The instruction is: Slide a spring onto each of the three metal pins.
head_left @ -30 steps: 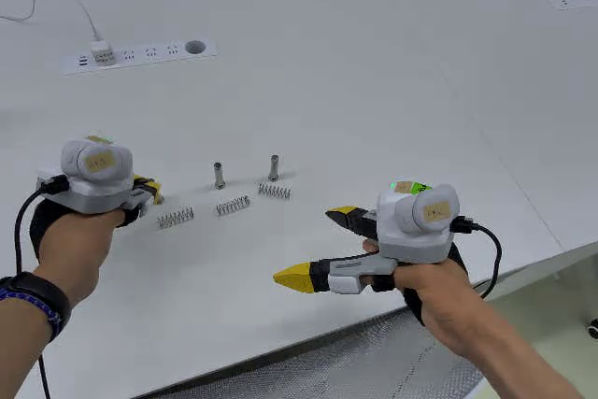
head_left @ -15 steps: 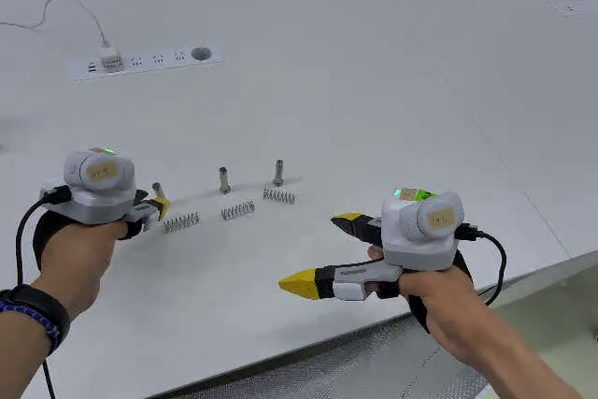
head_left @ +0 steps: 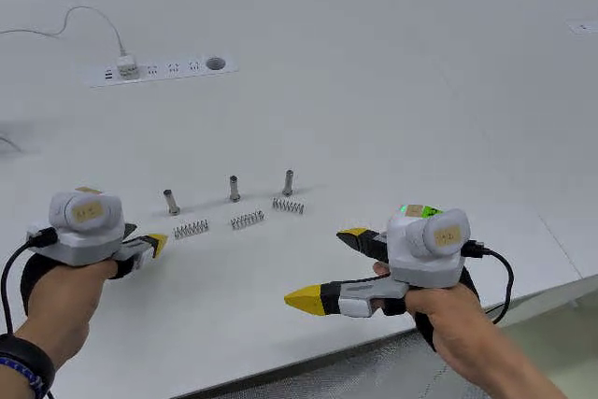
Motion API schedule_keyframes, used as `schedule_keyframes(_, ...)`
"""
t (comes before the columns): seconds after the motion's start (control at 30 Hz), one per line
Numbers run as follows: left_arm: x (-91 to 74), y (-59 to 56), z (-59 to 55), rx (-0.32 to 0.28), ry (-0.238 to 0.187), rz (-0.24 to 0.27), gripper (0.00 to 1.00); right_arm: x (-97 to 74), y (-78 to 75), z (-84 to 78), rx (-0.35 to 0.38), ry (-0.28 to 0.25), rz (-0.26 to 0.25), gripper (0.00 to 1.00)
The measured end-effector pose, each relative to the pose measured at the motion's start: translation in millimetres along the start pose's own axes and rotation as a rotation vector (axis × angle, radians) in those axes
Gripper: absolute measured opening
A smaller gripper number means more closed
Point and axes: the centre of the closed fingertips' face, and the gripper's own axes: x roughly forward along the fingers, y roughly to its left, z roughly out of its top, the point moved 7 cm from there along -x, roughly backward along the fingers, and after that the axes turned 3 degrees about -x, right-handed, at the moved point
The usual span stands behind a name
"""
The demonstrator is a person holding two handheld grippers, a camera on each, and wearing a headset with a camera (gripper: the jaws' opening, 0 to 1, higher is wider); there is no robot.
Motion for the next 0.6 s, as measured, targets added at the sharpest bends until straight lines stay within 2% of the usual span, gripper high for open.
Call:
schedule_keyframes(0.37,-8.1,-0.1,-11.2,-0.004,0.006,-0.018,0.37,3.0,3.7,-1.6,-0.001,0.01,0.011,0.88)
schedule_keyframes(0.5,-7.9,-5.1,-12.3,0.007,0.008,-0.055,0.4,3.6,4.6,-2.5,0.0,0.013,0.012,0.88)
schedule_keyframes(0.6,-7.7,-8.9,-10.6,0.045,0.008,-0.063,0.43,3.6,4.4,-2.9,-0.001,0.017,0.012,0.88)
